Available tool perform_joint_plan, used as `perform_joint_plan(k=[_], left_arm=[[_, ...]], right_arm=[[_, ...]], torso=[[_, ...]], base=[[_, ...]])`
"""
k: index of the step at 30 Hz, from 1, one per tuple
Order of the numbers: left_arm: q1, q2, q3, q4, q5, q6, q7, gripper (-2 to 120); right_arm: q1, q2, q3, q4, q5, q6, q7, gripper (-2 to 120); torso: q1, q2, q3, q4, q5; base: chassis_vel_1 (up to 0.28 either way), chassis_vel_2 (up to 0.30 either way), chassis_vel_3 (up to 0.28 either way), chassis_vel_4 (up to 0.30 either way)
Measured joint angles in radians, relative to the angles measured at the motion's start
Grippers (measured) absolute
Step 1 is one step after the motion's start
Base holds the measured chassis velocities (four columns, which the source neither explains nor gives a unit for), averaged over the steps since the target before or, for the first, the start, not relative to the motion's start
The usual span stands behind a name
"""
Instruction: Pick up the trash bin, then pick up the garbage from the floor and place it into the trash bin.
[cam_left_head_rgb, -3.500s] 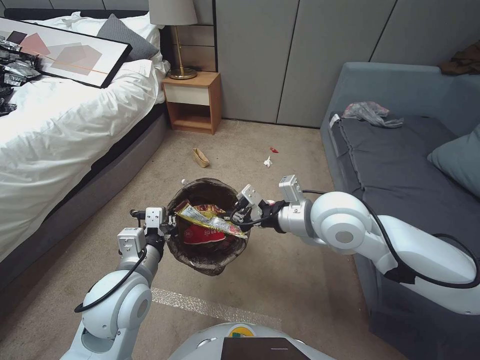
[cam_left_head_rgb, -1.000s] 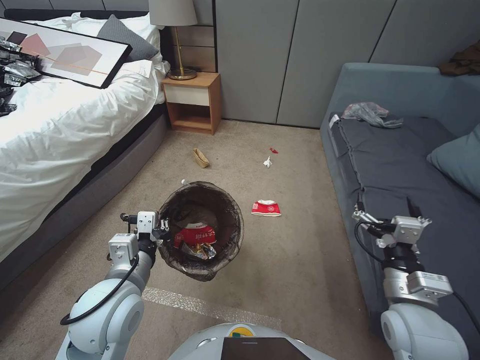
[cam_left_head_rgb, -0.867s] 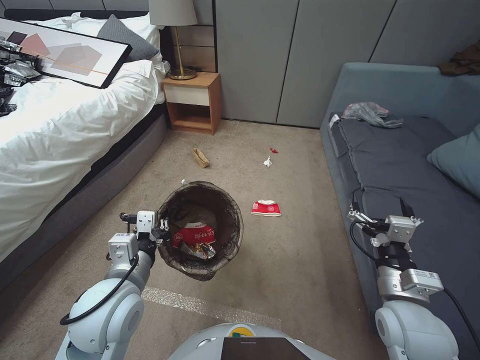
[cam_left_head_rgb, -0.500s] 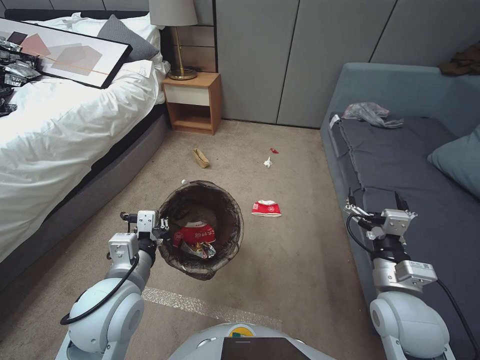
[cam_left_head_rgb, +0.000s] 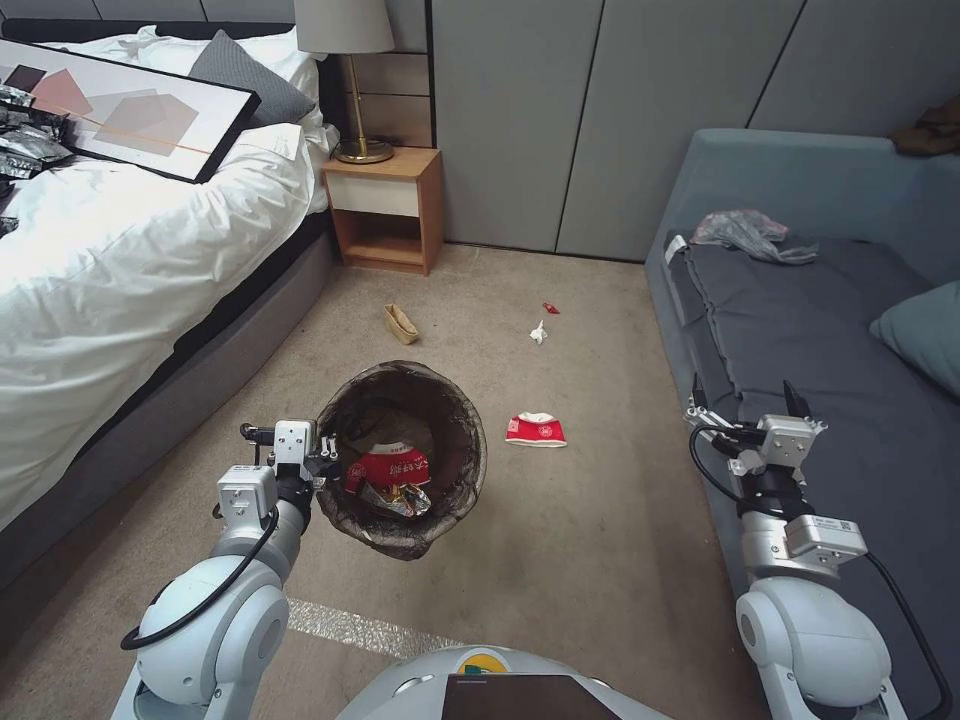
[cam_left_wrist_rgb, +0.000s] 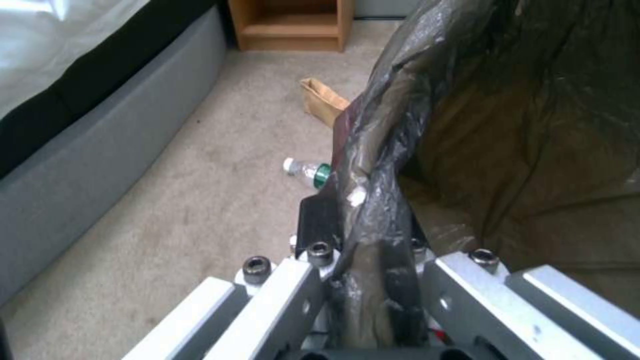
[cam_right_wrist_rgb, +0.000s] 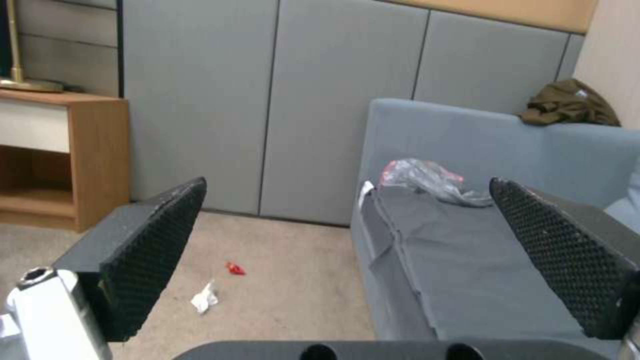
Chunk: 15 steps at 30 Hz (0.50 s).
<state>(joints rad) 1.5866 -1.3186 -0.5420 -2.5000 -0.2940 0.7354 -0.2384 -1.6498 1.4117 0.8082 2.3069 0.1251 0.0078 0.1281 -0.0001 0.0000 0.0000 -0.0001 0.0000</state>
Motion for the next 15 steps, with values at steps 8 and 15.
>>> perform_joint_plan(k=[8, 15], left_arm=[[0.005, -0.004, 0.001, 0.0, 0.009, 0.0, 0.004, 0], [0.007, -0.002, 0.002, 0.0, 0.013, 0.0, 0.007, 0]], right_arm=[[0.002, 0.0, -0.009, -0.006, 0.0, 0.001, 0.0, 100], [0.005, -0.004, -0.018, -0.013, -0.001, 0.001, 0.0, 100]], torso=[[0.0, 0.0, 0.0, -0.0001, -0.0001], [0.0, 0.0, 0.0, 0.0001, 0.0]], base=[[-0.081, 0.063, 0.074, -0.07], [-0.051, 0.071, 0.062, -0.071]])
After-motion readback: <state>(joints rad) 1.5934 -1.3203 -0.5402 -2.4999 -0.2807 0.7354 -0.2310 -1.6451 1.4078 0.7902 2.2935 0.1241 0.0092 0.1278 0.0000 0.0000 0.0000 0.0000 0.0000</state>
